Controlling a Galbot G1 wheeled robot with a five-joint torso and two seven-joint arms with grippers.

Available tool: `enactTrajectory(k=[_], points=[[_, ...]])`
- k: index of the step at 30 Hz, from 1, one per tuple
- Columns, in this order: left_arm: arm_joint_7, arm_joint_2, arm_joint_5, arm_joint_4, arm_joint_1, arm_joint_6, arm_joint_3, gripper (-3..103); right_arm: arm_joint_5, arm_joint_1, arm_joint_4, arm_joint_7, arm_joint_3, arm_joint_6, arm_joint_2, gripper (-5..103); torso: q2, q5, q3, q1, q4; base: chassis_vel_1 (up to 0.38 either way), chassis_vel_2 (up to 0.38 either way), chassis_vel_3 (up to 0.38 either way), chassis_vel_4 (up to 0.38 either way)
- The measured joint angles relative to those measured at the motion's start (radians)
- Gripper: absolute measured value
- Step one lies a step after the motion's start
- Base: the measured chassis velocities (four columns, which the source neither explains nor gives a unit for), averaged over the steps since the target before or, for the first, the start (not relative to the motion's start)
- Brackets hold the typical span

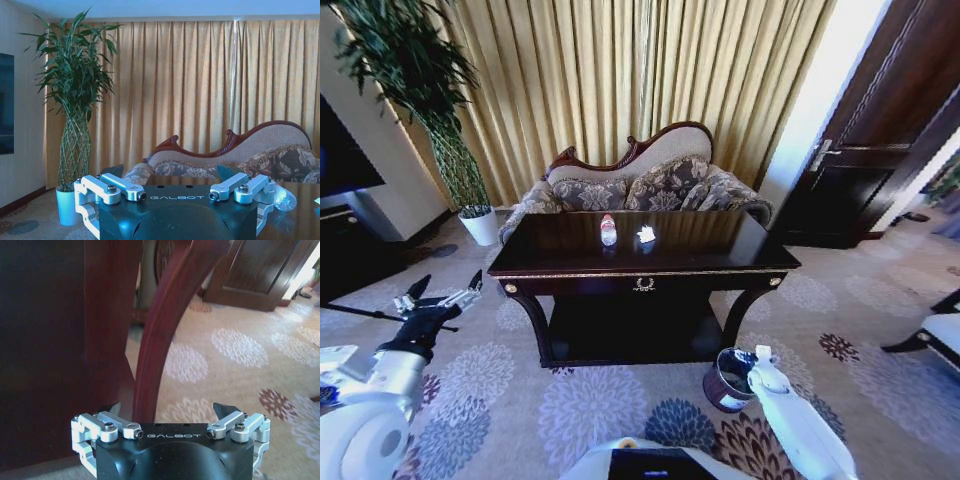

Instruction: Move to the front of the table and place the trash on the table into the trash bin.

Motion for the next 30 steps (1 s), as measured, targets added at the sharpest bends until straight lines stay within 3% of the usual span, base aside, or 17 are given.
enactTrajectory(k=[7,9,12,14,19,24,30], points=[[0.0,-0.002,-0.006,0.0,0.002,-0.019,-0.009,100,0.199,-0.115,0.298,-0.006,0.129,0.025,-0.031,100,0.0,0.0,0.0,0.0,0.0005,0.0,0.0,0.0,0.0],[0.0,-0.001,-0.012,0.0,0.002,-0.026,-0.012,100,0.255,-0.194,0.439,-0.048,0.198,0.049,-0.03,100,0.0,-0.0002,0.0,0.0,0.0003,0.0,0.0,0.0,0.0],[0.0,0.002,-0.018,0.0,0.001,-0.034,-0.016,100,0.261,-0.256,0.539,-0.075,0.235,0.071,-0.025,100,0.0,-0.0001,0.0,0.0,-0.0002,0.0,0.0,0.0,0.0],[-0.002,0.007,-0.039,0.002,0.0,-0.048,-0.03,100,0.261,-0.376,0.806,-0.105,0.307,0.101,-0.012,100,0.0,-0.0001,0.0,0.0,0.0,0.0,0.0,0.0,0.0],[-0.002,0.012,-0.049,0.007,-0.001,-0.06,-0.033,100,0.23,-0.42,1.021,-0.107,0.297,0.103,-0.012,100,0.0,-0.0003,0.0,0.0,0.0004,0.0,0.0,0.0,0.0],[-0.002,0.016,-0.061,0.002,-0.01,-0.061,-0.027,100,0.184,-0.457,1.136,-0.106,0.24,0.094,-0.009,100,0.0,-0.0002,0.0,0.0,0.0,0.0,0.0,0.0,0.0],[0.003,0.02,-0.067,0.002,-0.006,-0.064,-0.026,100,0.176,-0.483,1.159,-0.102,0.257,0.082,-0.011,100,0.0,0.0001,0.0,0.0,0.0001,0.0,0.0,0.0,0.0]])
